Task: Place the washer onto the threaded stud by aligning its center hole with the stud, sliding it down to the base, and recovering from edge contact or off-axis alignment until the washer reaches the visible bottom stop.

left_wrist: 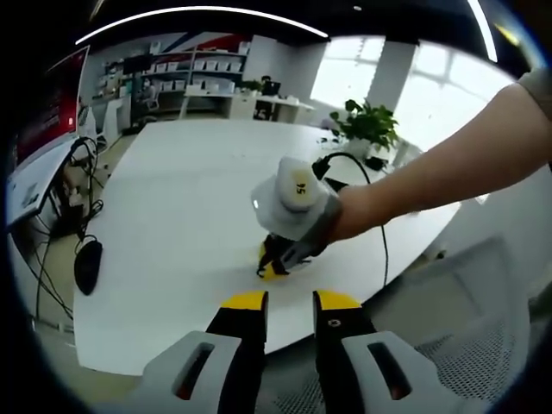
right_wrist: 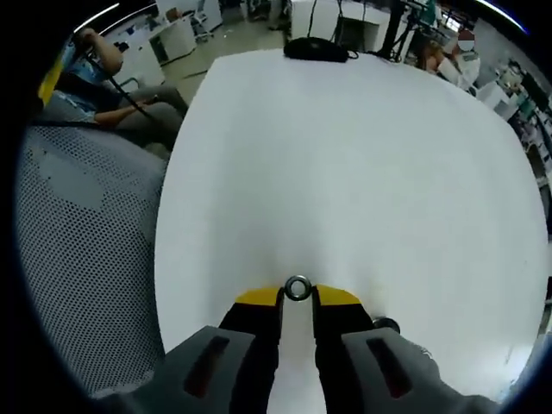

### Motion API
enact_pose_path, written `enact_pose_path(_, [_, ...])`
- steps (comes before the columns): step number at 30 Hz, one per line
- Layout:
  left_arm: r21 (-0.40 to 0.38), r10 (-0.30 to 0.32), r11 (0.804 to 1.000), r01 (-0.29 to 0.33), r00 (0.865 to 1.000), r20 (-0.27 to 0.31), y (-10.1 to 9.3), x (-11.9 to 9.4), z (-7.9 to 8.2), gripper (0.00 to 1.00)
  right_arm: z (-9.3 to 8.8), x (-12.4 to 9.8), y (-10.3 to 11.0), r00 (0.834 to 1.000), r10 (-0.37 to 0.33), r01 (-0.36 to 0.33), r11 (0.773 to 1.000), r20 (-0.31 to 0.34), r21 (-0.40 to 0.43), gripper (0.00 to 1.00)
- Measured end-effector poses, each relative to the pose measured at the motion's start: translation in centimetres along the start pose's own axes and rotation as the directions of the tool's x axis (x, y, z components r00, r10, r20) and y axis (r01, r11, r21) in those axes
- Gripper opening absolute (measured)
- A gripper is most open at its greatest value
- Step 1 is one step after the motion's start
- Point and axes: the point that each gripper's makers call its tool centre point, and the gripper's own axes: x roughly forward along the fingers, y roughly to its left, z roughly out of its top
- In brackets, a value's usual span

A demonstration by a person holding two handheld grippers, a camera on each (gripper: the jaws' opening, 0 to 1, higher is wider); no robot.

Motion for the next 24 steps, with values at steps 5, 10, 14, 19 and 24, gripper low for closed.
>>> enact_pose_path(5, [0.001,0.003,1.000,-0.003,1.000,0.001,0.05,0.01,0.03,0.18,-0.04,0.16,-0.22,0.989,0.034,-0.035,0.999,-0.141,-0.003,0.14])
enact_pose_path(10, [0.001,0.002,1.000,-0.002,1.000,-0.002,0.04,0.03,-0.01,0.18,0.22,0.31,-0.01,0.972,0.023,-0.045,0.995,-0.235,-0.086,0.14])
enact_pose_path(14, [-0.002,0.002,1.000,-0.002,1.000,0.003,0.05,-0.01,0.09,0.18,0.11,0.11,-0.02,0.972,0.006,-0.016,0.999,-0.233,-0.040,0.14])
enact_pose_path(19, [0.002,-0.004,1.000,0.004,1.000,0.003,-0.08,0.03,0.10,0.18,-0.01,0.14,-0.09,0.977,-0.003,-0.005,0.999,-0.214,-0.033,0.13])
enact_pose_path(24, [0.004,-0.007,1.000,0.007,1.000,-0.006,-0.15,0.11,-0.07,0.18,-0.12,0.03,-0.10,0.984,-0.014,0.013,1.000,-0.176,-0.008,0.13])
